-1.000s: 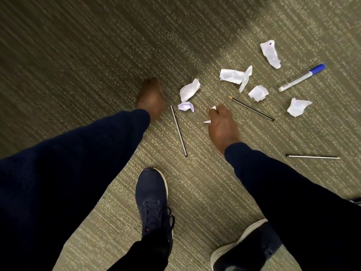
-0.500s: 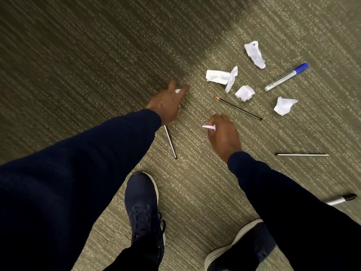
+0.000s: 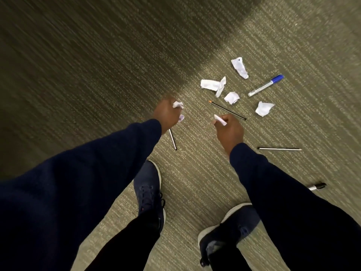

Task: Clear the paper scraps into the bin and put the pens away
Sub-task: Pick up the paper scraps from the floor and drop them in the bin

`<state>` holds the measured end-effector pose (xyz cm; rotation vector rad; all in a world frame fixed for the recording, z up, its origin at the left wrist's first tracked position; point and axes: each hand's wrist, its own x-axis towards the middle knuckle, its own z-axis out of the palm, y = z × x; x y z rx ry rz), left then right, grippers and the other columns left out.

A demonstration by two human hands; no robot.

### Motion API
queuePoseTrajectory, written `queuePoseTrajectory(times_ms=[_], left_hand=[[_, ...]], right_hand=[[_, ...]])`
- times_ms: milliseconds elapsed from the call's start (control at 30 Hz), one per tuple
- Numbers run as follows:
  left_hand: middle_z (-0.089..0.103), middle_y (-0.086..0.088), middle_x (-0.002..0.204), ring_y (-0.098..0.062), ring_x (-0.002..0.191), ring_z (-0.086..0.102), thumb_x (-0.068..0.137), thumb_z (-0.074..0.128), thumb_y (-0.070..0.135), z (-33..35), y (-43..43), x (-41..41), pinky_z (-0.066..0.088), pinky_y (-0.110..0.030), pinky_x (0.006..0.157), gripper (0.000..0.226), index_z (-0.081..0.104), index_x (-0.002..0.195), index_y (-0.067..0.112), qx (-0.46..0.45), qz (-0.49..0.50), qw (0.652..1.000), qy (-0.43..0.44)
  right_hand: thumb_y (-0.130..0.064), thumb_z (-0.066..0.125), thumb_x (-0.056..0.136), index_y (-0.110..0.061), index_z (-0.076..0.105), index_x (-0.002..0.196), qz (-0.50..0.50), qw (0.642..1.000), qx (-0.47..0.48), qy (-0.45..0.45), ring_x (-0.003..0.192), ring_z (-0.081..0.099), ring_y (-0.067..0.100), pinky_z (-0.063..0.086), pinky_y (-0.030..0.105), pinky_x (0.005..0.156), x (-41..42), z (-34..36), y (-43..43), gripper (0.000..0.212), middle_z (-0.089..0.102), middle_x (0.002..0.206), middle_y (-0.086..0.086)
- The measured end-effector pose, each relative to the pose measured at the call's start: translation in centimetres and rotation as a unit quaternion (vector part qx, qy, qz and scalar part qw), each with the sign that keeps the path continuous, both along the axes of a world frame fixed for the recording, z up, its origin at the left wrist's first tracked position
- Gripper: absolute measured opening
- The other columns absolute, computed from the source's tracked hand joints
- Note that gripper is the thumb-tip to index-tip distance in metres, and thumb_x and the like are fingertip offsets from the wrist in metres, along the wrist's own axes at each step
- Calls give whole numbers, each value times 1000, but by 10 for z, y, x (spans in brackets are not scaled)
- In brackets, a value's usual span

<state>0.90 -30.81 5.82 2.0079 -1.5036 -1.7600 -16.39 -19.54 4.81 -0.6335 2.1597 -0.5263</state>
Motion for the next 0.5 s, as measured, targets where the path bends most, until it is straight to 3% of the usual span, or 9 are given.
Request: queuePoseTrajectory(times_ms=[100,200,367,500], left_hand=[[62,-4,77,-2,49,62,98,52,5,52,22,3,45,-19,44,10,62,98,4,38,68,997,30],[63,-3,71,1,40,54,96,53,4,105,43,4,36,-19,44,12,63,100,7,41,125,991,27],[62,-7,74,-9,47,46,93,47,-1,178,72,15,31,-20,43,24,62,106,11,48,217,973,59],[60,-6,76,-13,52,43,94,41,-3,204,90,30,31,-21,41,36,65,91,22,41,238,968,68]], right_hand=[[-29,63,96,-8,63,93,-5,1000,8,-29,71,53,21,34,28,53,2,47,-5,21,62,83,5],[-28,61,96,-15,61,89,-16,996,-6,-88,68,51,19,34,26,51,9,97,-5,15,60,81,3],[-30,60,97,-13,70,94,-17,983,-20,-179,71,55,18,45,32,64,23,174,-1,19,66,83,2],[-33,63,95,-10,70,98,-5,981,-19,-192,71,53,18,45,35,65,32,209,5,24,64,82,2]])
